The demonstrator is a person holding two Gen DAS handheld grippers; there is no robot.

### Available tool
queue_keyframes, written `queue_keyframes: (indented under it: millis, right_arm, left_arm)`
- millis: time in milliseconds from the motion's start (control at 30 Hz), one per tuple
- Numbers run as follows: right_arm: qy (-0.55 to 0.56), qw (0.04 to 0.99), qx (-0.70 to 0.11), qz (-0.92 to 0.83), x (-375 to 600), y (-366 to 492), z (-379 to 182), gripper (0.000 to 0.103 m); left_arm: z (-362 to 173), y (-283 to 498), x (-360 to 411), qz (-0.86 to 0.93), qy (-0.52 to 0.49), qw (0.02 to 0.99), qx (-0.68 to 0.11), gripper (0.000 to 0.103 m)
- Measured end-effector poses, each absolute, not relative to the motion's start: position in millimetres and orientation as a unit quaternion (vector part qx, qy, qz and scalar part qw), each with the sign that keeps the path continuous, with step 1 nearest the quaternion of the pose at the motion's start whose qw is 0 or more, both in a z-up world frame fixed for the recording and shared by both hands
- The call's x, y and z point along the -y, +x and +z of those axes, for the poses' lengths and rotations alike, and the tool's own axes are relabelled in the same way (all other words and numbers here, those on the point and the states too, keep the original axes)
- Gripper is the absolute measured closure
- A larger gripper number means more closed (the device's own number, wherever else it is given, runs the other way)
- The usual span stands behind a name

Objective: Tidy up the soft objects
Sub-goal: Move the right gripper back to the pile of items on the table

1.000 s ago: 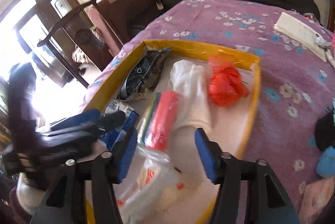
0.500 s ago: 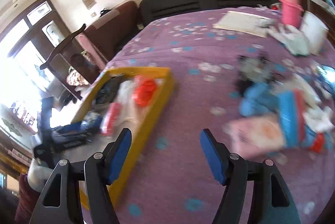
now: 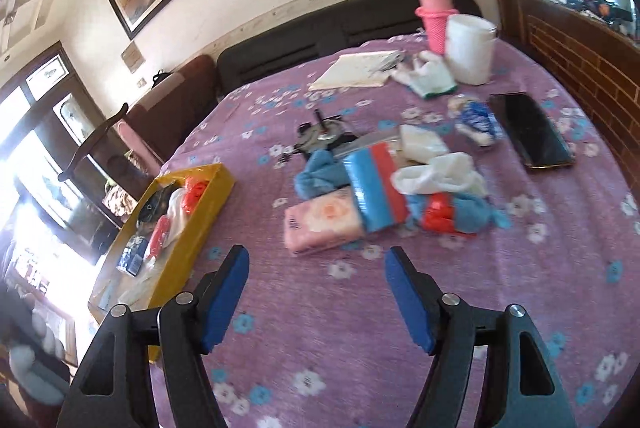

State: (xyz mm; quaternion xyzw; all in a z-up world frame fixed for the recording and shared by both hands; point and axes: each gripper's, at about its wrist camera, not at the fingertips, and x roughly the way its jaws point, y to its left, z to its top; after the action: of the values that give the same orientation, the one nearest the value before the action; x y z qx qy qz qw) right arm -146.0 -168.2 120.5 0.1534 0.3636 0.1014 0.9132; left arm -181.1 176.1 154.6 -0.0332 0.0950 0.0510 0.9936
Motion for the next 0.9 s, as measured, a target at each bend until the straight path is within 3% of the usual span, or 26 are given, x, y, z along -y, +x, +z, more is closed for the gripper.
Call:
queue_keyframes:
  millis: [100,267,700,900]
  right_arm:
    - [0.157,0.914,-0.362,0.093,182.4,-154.3,116.2,0.025]
    - [0.170,0.911,-0.368,0.075,211.4,-161.8,101.8,0.025]
    - [0.201,0.896,-0.393,0.048,245.4,-146.7,72.6,0.025]
    - [0.190,0.893,-0.404,0.050,235.8,-125.6,69.3,0.025]
  left_arm:
    - [112.9,-135.8,-133.9,-0.021,-0.016,0.961,-0.277,0.000]
    - [71.0,-104.8,-87.1,-0.062,-0.006,0.927,-0.369,0.000]
    - [5.5,-54.5,-25.3,-0.049,0.070,0.878,-0.471,0.000]
    - [-3.0,-45.2,-34.8,-0.055,0.038,0.868,-0.492,0.000]
